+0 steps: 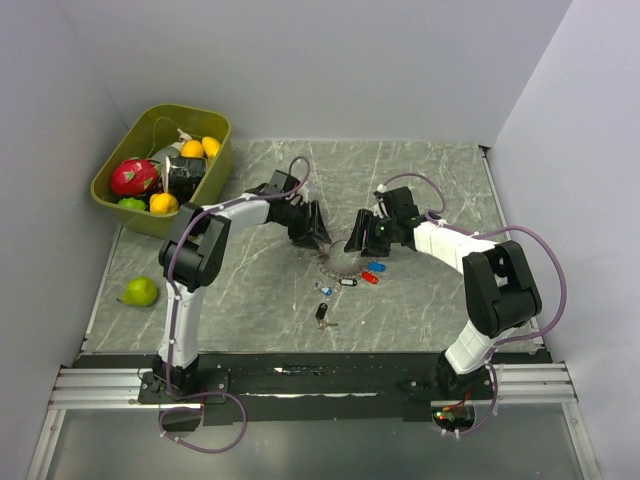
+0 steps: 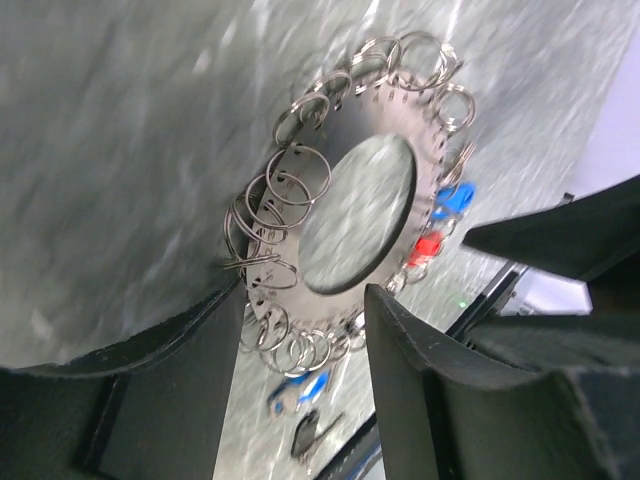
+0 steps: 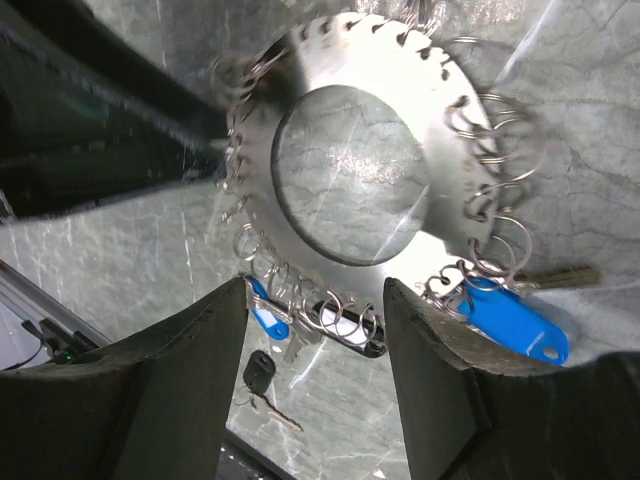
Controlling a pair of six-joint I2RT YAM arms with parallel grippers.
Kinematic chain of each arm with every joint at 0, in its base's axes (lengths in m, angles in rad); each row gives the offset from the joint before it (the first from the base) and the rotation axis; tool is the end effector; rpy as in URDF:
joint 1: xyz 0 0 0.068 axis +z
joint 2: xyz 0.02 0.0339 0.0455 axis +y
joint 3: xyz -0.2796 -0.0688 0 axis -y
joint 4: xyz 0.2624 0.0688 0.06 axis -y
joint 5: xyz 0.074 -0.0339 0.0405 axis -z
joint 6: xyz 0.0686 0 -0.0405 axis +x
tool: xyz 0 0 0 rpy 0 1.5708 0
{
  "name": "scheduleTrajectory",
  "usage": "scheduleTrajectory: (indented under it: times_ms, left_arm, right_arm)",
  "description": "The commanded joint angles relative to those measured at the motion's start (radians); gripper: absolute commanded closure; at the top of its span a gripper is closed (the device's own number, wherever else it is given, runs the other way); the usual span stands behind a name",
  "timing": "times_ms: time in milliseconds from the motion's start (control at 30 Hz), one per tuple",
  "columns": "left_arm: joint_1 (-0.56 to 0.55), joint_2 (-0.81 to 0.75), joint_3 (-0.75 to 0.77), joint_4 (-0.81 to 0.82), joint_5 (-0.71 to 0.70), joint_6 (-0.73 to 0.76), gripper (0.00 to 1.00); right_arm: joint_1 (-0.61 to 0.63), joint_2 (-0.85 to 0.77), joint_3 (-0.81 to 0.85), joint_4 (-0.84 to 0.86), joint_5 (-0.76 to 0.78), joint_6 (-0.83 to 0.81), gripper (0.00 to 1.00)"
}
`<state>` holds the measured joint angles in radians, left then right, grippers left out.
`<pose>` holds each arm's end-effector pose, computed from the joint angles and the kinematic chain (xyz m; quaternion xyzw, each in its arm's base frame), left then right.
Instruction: Put the keys on the keyring
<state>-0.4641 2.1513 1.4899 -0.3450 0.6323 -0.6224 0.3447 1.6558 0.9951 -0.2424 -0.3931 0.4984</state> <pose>0.4168 -0.2540 0.1242 0.0141 0.9168 -0.3924 0.0722 0.3420 0.1507 0.1706 0.0073 0.9288 0.2998 0.2177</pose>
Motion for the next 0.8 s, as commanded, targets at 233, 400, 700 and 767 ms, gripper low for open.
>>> scheduleTrajectory:
  times_ms: [233,400,700,767]
  left_arm:
    - [-0.008,0.084,0.184,0.014,0.061,-0.019,0.44]
    - [0.013,-0.046,0.098,0.046,0.007,-0.002,0.42]
    - [0.058,-0.255,-0.152,0.103,-0.071,0.036,0.42]
    - [0.058,-0.275,-0.203,0.112,-0.077,0.05,0.43]
  right_arm:
    - [0.011,-0.047,0.014,-0.038,0.023,-0.06,0.36]
    - [0.019,-0.057,0.02,-0.037,0.019,-0.075,0.36]
    - [0.053,-0.042,0.045,-0.026,0.002,-0.09,0.36]
    - [0.054,-0.036,0.051,-0.025,-0.006,-0.09,0.36]
